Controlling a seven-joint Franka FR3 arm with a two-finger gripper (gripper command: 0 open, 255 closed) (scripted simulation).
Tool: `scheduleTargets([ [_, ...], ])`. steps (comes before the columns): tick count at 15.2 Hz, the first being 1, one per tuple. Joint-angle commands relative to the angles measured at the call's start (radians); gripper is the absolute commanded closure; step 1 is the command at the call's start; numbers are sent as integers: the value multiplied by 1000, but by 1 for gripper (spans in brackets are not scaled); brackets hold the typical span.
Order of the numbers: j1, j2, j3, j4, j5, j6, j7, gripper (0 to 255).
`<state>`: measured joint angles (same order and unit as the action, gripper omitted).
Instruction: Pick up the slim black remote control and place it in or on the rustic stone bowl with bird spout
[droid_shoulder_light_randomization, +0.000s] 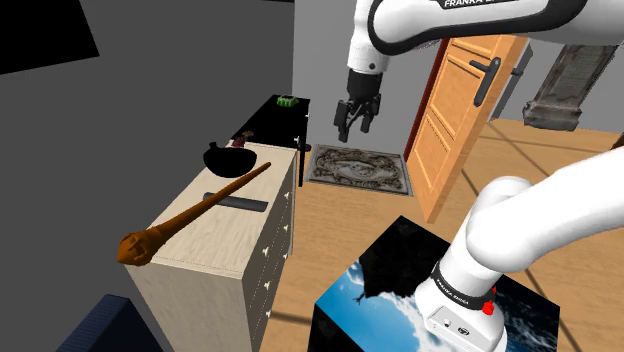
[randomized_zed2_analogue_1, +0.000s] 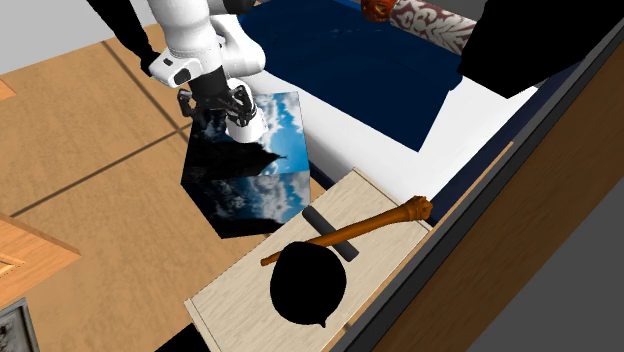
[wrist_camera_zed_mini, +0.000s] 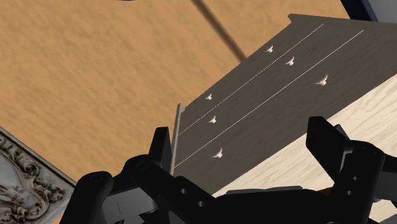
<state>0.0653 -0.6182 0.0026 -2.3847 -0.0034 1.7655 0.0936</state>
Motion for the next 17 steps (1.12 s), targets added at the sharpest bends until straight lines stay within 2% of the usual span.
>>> scheduleTargets([
  [1,18,69,5,11,9,58,-22,0],
  [9,83,345,34,112,44,225,-109,0],
  [17,137,619,78,273,64,331,-189,0],
])
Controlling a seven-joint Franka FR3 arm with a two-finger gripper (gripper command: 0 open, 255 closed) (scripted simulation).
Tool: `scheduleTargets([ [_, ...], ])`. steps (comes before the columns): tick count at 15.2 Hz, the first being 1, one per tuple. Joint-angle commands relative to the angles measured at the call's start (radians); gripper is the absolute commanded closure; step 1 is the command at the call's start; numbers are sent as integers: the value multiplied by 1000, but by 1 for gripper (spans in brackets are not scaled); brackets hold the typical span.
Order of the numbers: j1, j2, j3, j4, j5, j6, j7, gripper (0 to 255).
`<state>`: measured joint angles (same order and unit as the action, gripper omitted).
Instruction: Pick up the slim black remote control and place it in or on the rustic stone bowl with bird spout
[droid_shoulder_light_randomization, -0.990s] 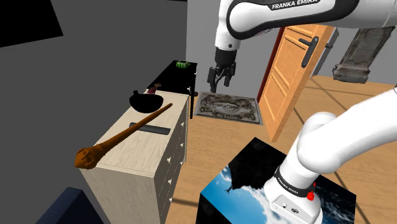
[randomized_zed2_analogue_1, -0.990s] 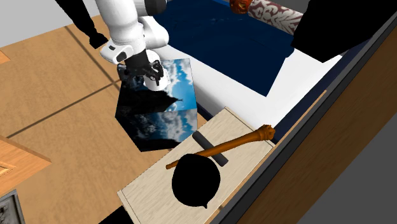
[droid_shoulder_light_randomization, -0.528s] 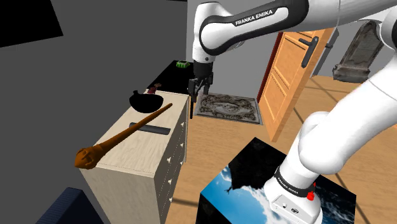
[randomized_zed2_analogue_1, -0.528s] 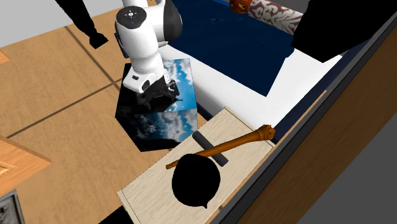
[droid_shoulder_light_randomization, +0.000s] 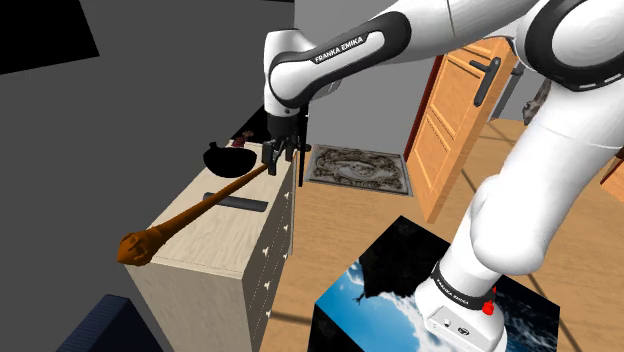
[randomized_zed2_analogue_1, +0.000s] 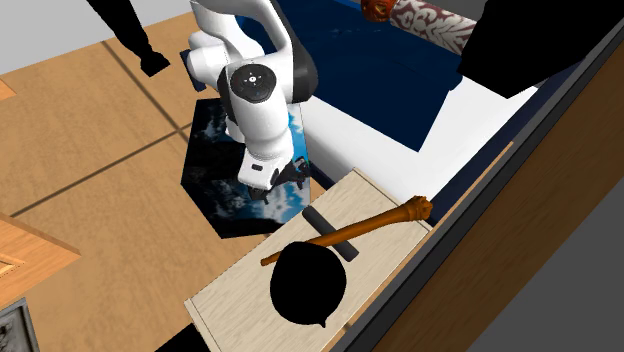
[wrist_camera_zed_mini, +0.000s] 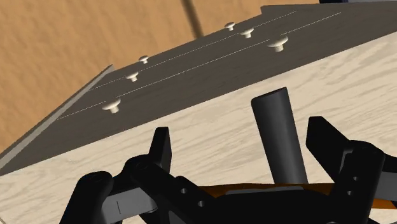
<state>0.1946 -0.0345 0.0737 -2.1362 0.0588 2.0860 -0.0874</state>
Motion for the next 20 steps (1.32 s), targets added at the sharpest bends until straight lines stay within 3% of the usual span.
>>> scheduleTargets([
  [1,14,69,14,48,2,20,-17,0],
  [9,67,333,64,264,-11,61,-78,0],
  [20,73,383,64,226,-16,148,-74,0],
])
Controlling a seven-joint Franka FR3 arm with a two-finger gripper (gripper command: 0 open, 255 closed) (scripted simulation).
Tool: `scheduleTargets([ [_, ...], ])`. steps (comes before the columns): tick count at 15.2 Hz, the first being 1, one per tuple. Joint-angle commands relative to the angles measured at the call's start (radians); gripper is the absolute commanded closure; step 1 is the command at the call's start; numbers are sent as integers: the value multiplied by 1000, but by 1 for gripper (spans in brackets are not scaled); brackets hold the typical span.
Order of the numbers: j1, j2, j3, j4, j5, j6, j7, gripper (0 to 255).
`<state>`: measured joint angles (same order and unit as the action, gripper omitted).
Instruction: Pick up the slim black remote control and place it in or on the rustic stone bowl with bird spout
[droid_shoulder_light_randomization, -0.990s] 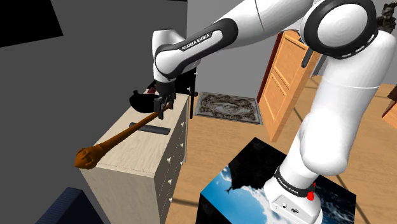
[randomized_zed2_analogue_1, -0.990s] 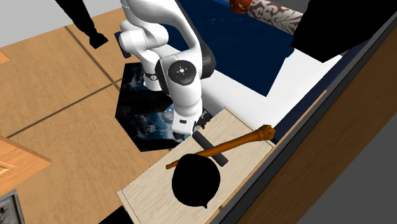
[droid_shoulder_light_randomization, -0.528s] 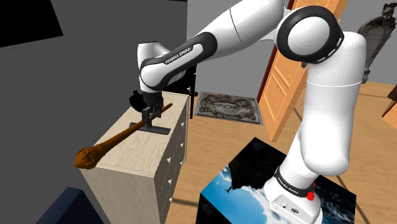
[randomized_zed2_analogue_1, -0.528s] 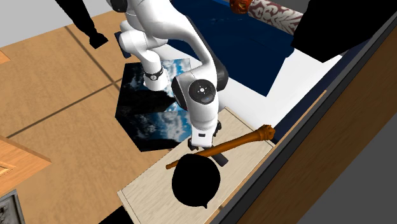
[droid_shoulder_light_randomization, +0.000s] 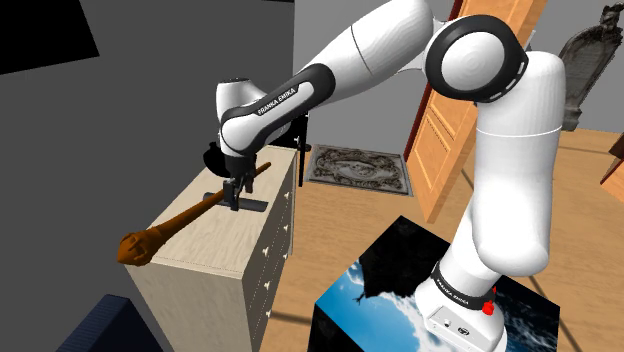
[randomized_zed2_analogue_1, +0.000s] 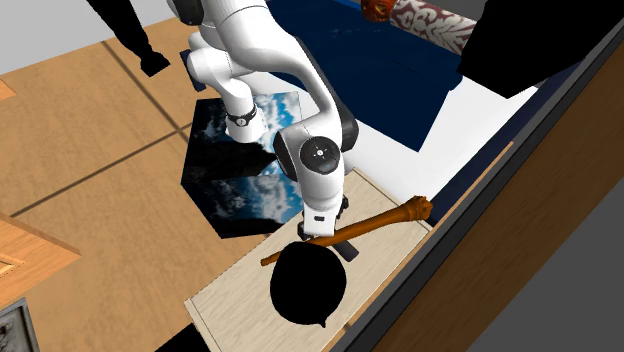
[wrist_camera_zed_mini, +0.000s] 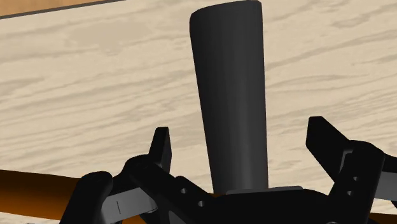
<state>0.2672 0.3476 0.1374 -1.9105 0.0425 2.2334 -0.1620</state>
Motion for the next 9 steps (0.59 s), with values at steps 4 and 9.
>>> scheduleTargets([
  [4,0,1,0,0,0,1,0,0],
  [9,0,0,0,0,0,0,0,255],
])
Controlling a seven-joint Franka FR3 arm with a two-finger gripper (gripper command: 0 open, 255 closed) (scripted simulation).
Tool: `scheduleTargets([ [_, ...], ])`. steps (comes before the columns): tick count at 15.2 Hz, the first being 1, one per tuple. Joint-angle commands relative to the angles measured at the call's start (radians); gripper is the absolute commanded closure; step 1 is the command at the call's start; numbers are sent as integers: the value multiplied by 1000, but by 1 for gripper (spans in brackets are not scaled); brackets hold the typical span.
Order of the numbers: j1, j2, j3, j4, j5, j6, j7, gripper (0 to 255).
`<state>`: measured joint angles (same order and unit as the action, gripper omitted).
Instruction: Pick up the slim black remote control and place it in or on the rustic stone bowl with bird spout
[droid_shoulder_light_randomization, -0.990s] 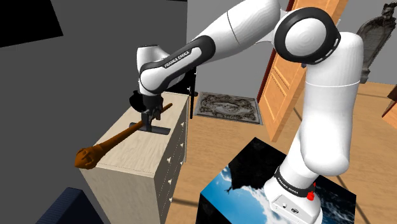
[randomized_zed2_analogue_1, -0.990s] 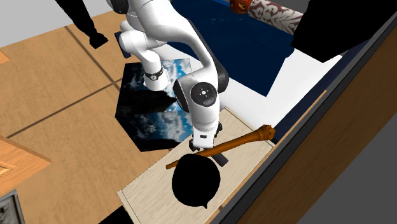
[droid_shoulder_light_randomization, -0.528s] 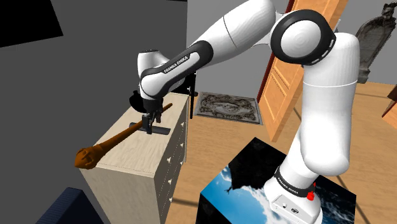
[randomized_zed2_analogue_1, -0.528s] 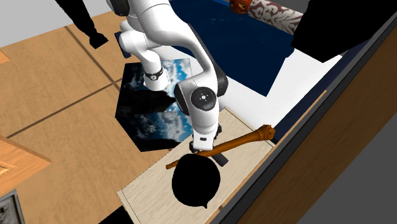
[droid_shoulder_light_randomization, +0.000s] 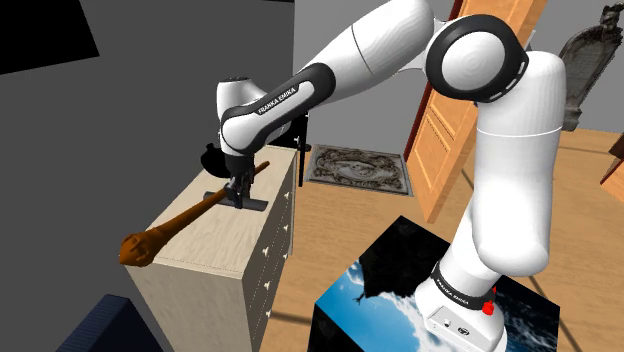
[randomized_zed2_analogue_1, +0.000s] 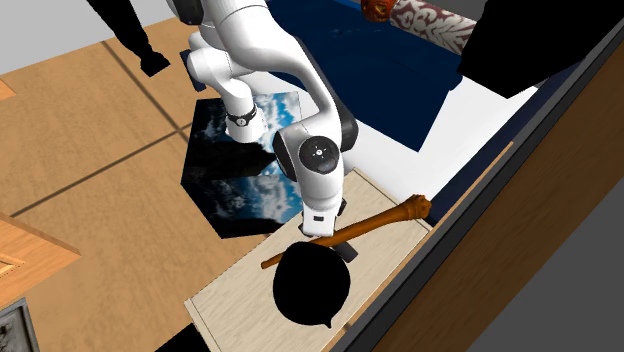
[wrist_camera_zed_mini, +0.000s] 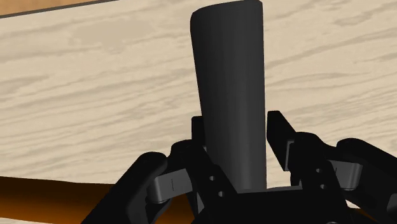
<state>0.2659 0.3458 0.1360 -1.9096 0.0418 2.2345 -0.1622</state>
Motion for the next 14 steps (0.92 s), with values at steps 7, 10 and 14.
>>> scheduleTargets([
  [7,1,-5,2,3,1,-11,1,255],
  [10,0,-26,3,16,3,-45,1,255],
  [14,-1,-52,4,36,6,-91,2,255],
])
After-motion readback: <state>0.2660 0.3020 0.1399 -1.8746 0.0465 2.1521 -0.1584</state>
